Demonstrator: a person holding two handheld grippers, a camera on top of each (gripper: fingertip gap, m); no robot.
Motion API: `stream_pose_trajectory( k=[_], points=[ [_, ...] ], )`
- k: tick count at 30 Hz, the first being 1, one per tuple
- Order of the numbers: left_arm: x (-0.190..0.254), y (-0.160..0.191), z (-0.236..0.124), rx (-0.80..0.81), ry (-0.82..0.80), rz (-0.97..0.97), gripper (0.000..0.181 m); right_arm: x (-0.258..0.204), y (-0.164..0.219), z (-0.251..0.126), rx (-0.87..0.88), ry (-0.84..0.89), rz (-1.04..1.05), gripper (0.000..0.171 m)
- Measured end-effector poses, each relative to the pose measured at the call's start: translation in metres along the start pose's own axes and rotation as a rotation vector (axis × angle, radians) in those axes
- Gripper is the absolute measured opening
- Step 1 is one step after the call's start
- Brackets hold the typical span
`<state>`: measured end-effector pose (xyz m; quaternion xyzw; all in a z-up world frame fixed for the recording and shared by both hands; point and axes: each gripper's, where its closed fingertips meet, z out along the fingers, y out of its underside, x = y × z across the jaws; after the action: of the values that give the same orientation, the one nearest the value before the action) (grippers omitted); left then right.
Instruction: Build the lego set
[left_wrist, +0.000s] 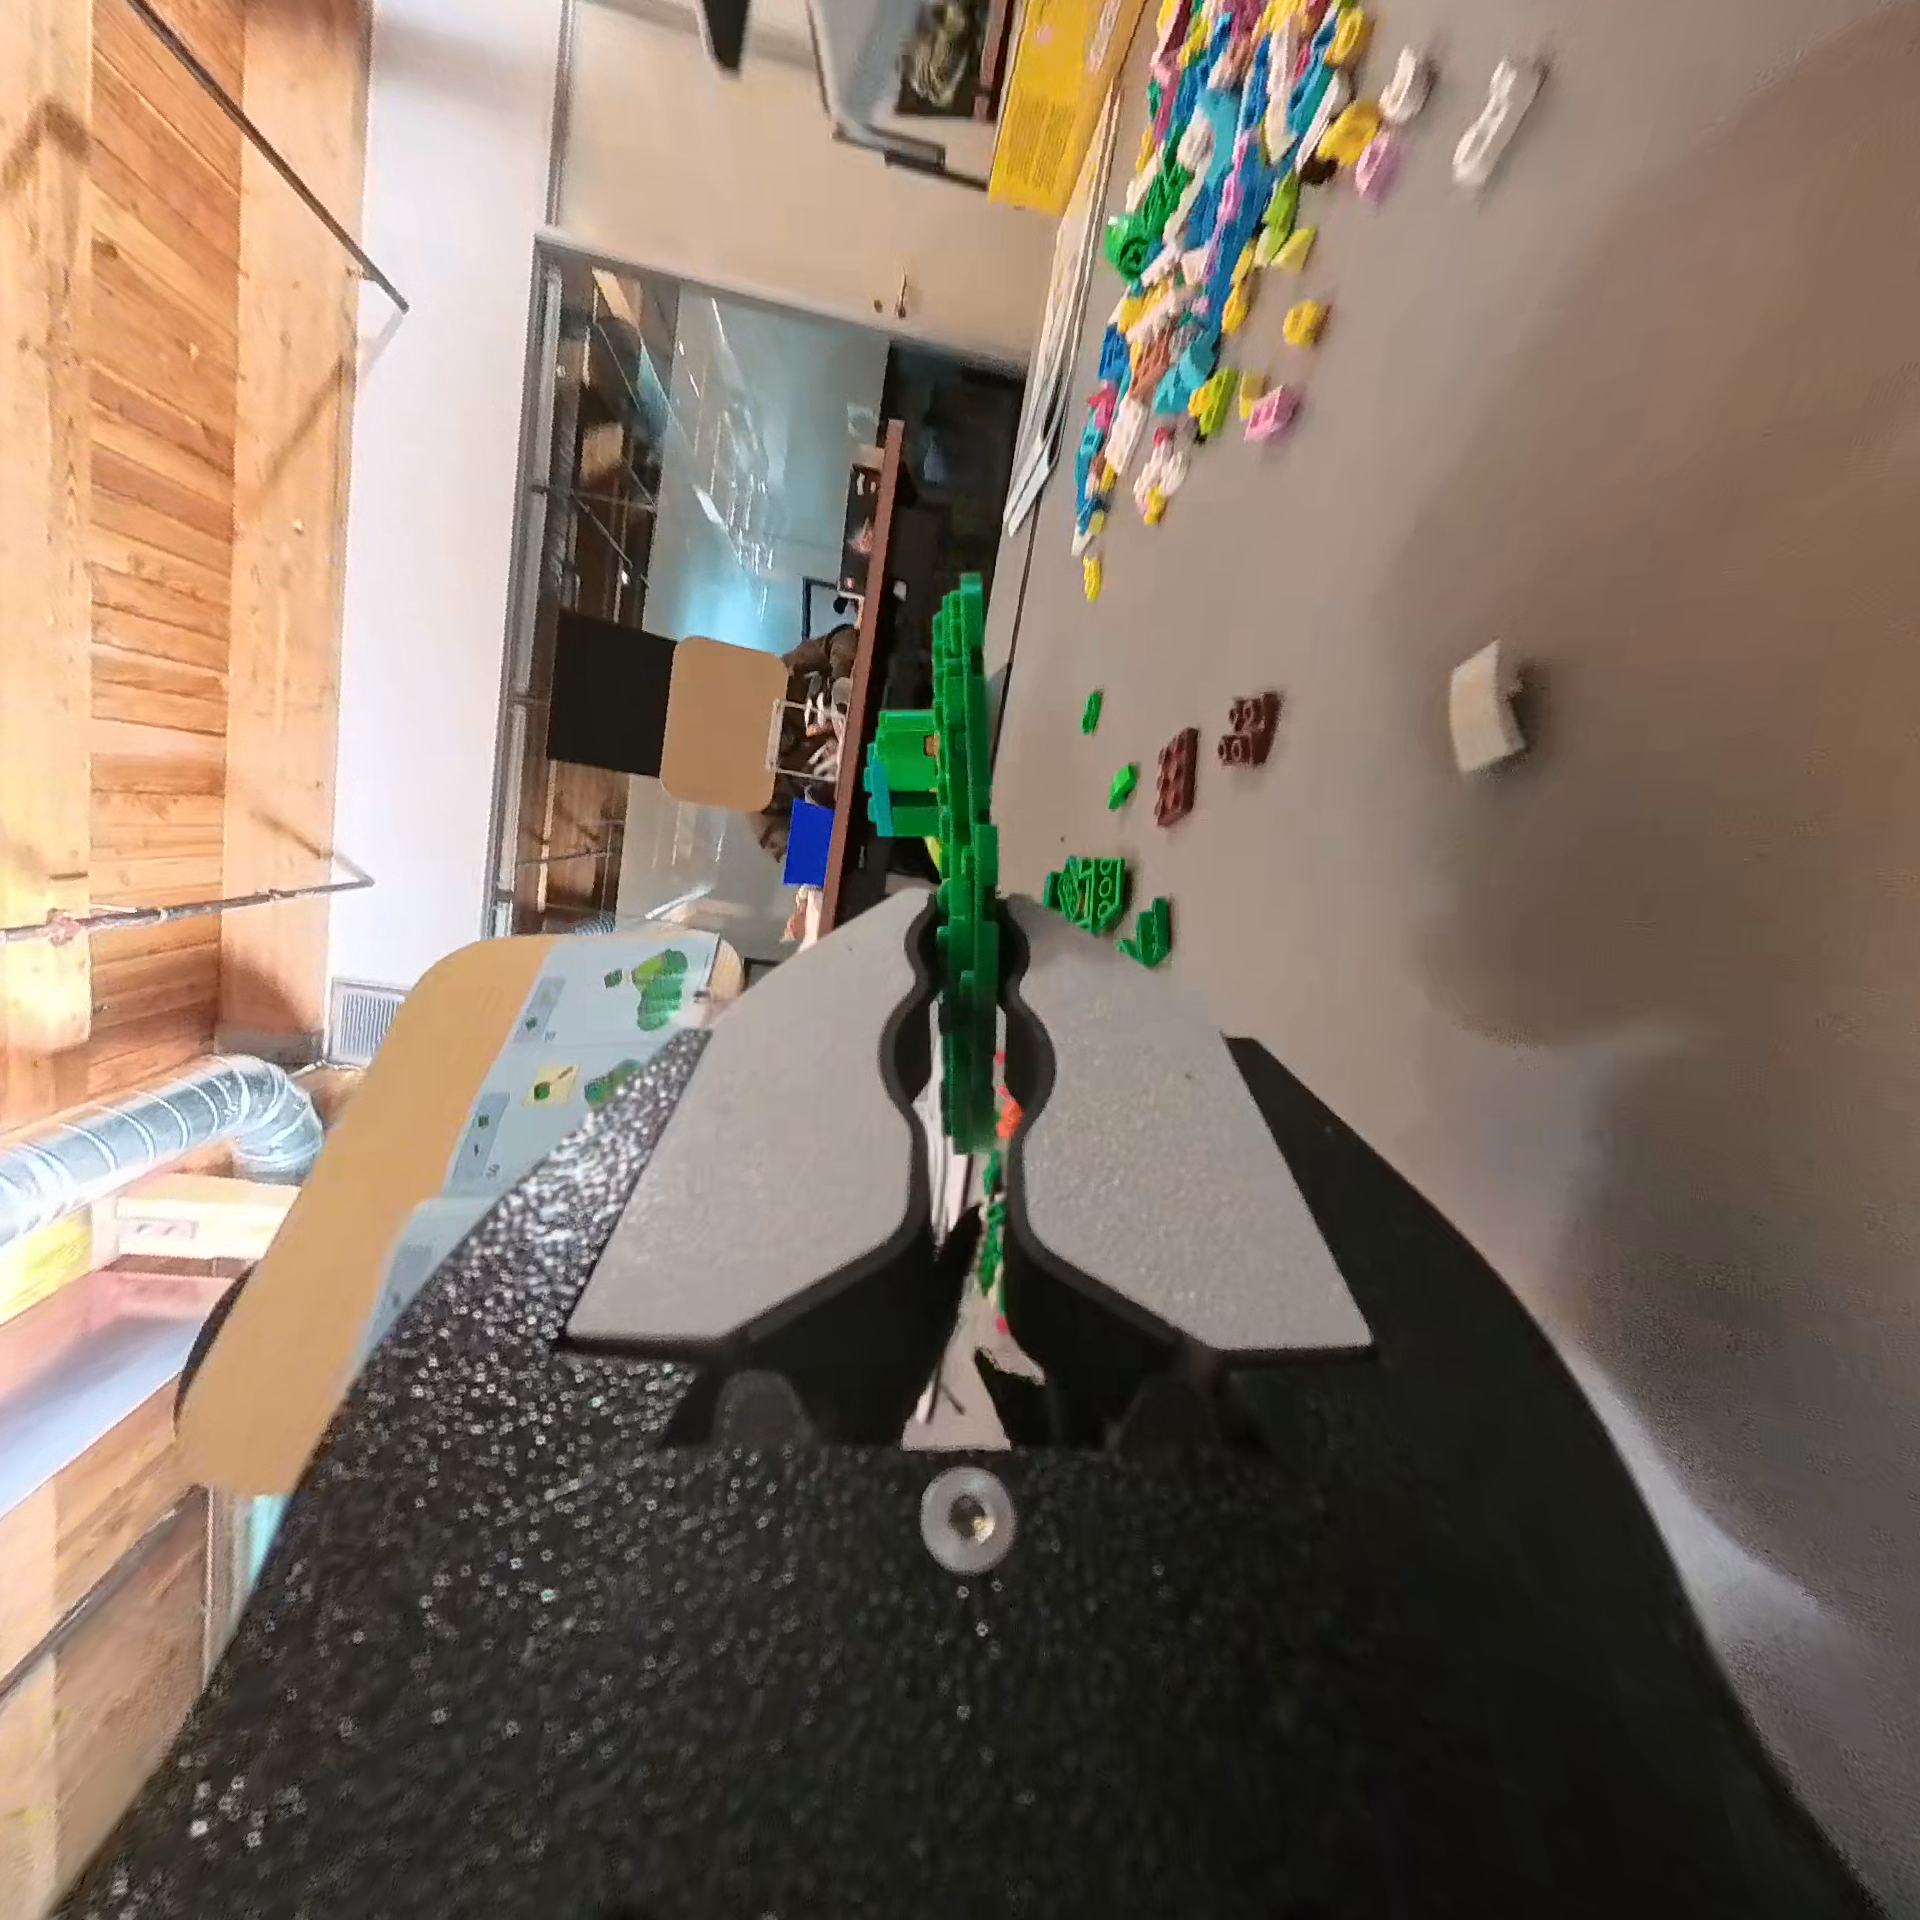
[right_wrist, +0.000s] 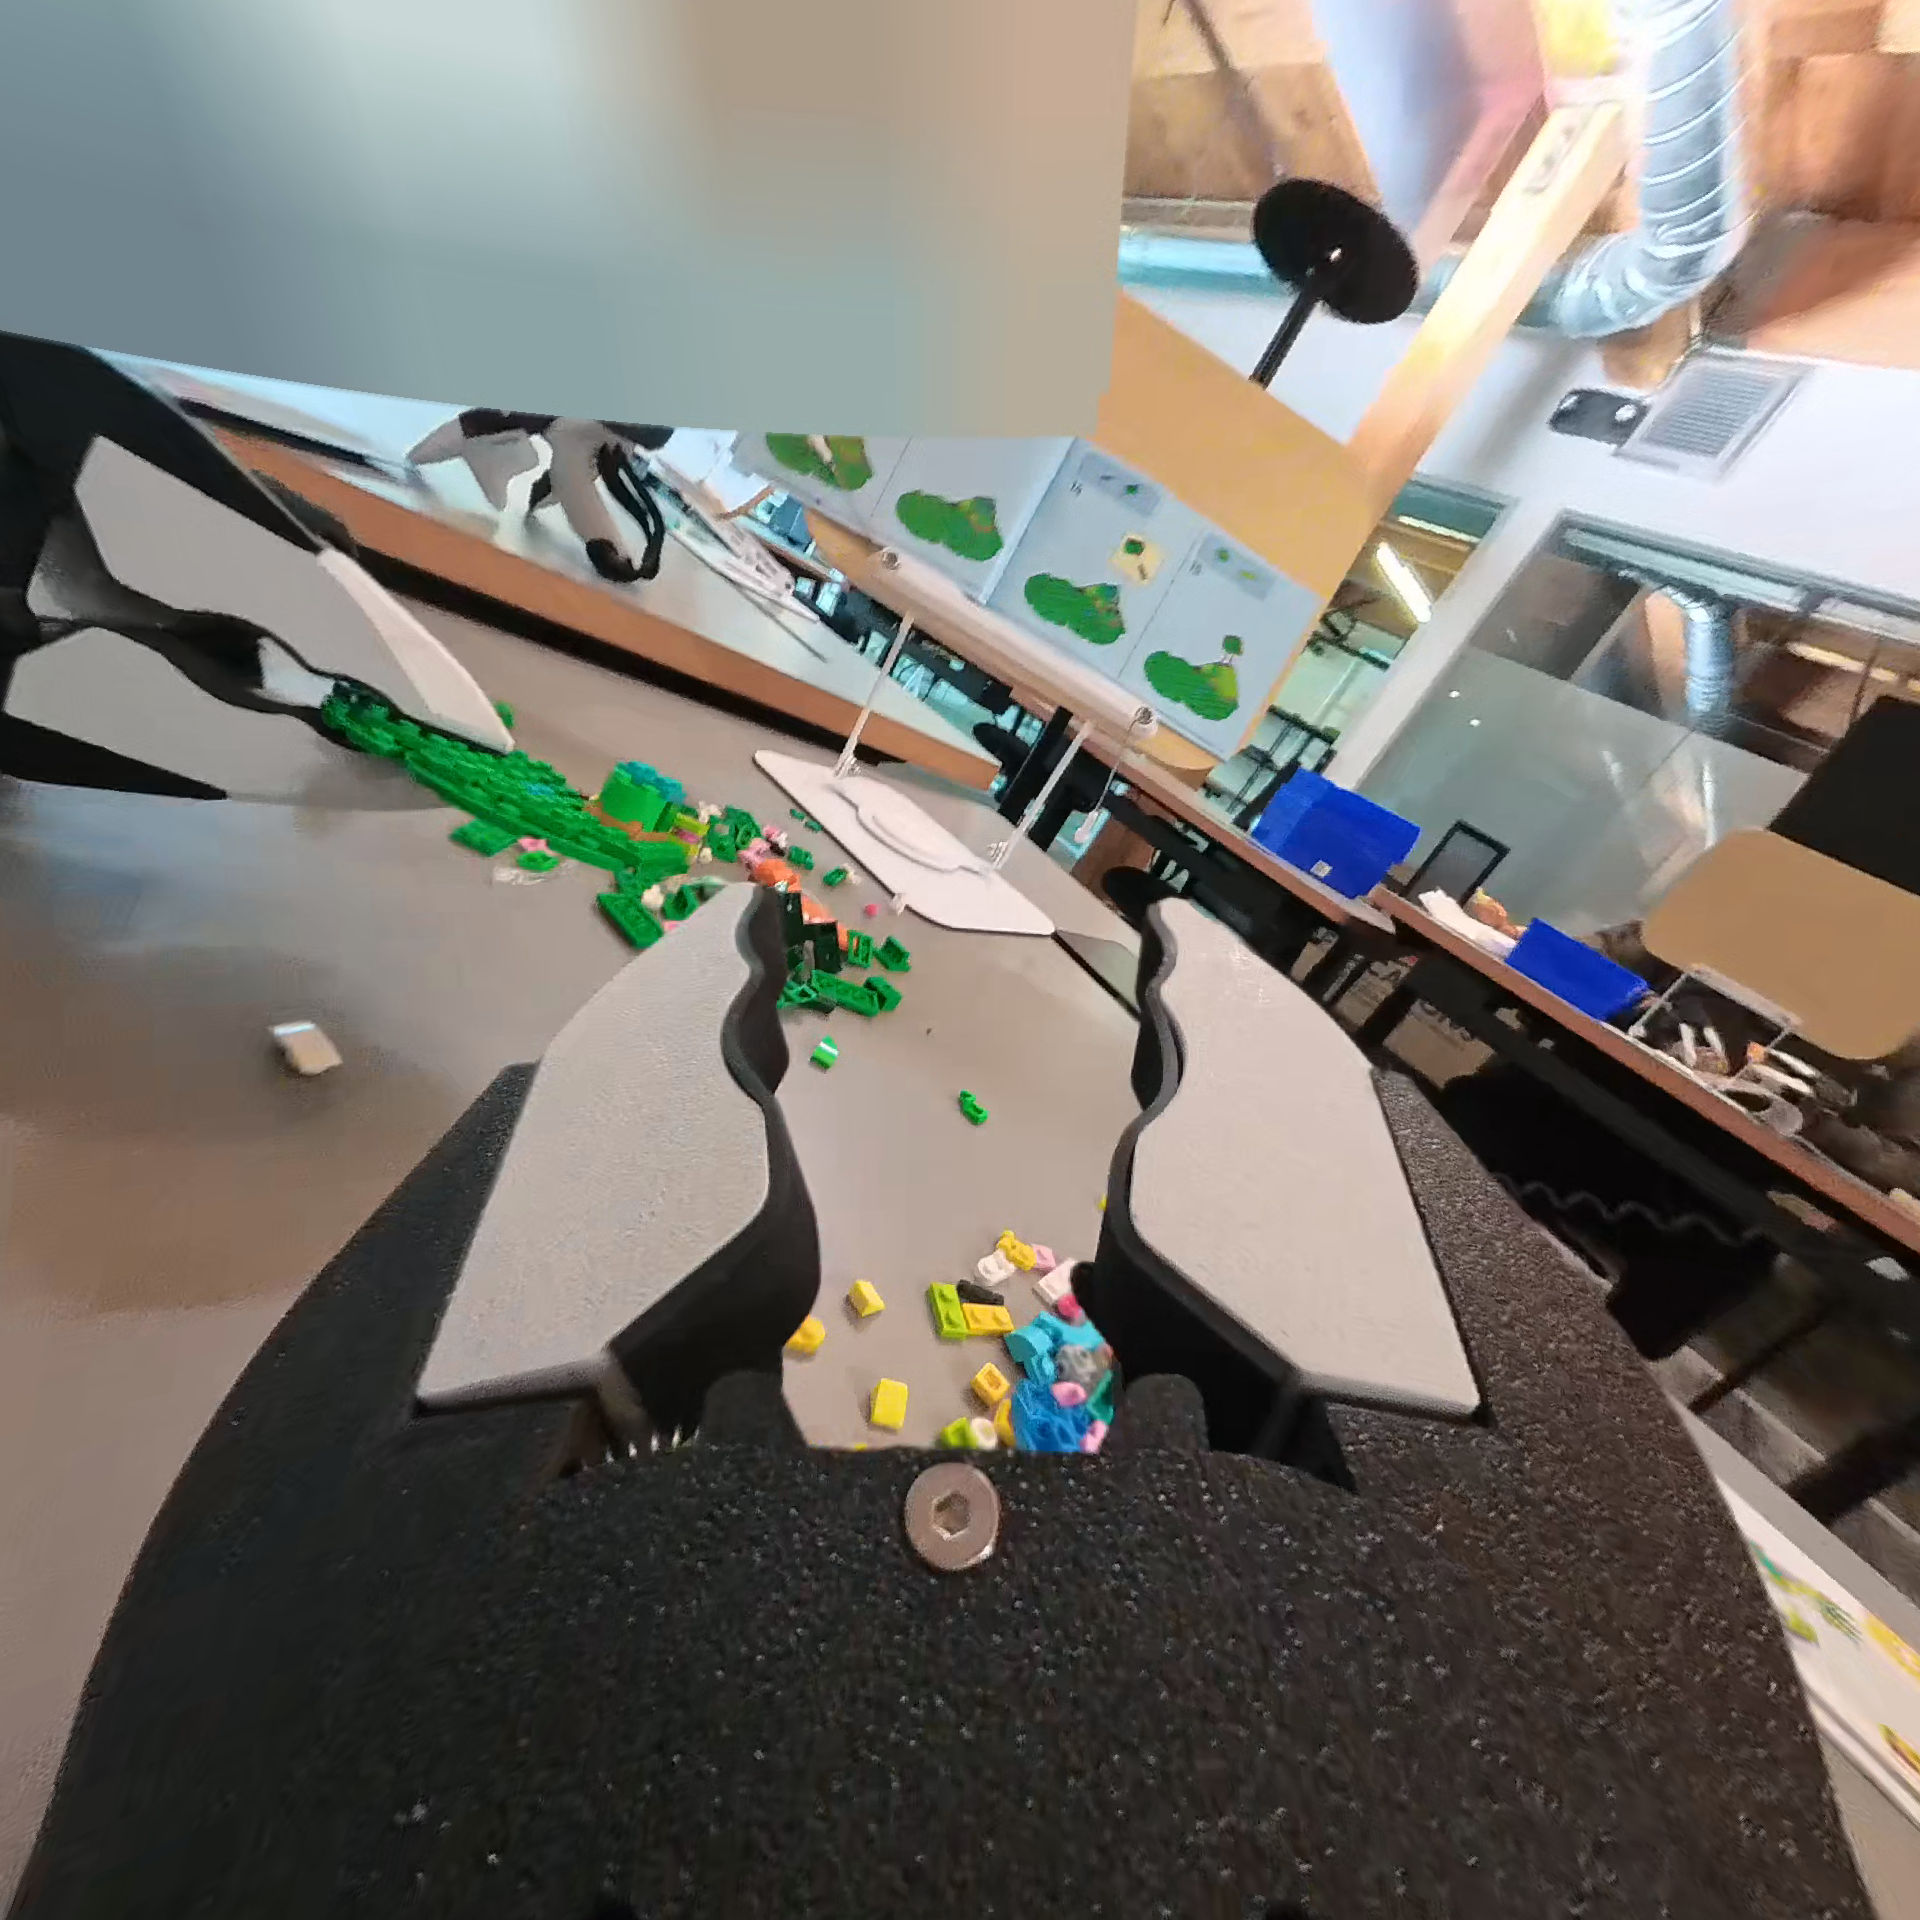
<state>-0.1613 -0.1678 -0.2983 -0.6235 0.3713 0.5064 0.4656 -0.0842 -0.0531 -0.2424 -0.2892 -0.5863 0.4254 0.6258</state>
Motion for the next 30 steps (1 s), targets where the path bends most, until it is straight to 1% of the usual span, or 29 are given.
stream_pose_trajectory(
  k=[4,10,13,18,23,26,30],
  points=[
    [0.001,0.006,0.002,-0.024,0.012,-0.023,0.008,0.004,0.000,-0.005,0.050,0.030,0.016,0.058],
    [0.009,0.005,0.006,-0.044,0.036,0.020,0.008,0.011,0.005,-0.008,0.067,0.028,0.116,0.055],
    [0.011,0.006,0.006,-0.050,0.061,-0.042,0.008,0.014,0.005,-0.010,0.073,0.043,0.136,0.053],
    [0.008,0.008,0.005,-0.046,0.070,-0.114,0.008,0.015,0.009,-0.008,0.046,0.059,0.119,0.051],
    [0.002,0.007,0.004,-0.031,0.028,-0.128,0.008,0.015,0.011,-0.007,0.034,0.061,0.107,0.046],
    [0.003,0.003,0.003,-0.005,0.043,-0.143,0.008,0.015,0.012,-0.007,0.028,0.060,0.104,0.043],
    [0.008,0.005,0.005,-0.018,0.069,-0.123,0.008,0.014,0.014,-0.006,0.019,0.056,0.091,0.040]
  ],
)
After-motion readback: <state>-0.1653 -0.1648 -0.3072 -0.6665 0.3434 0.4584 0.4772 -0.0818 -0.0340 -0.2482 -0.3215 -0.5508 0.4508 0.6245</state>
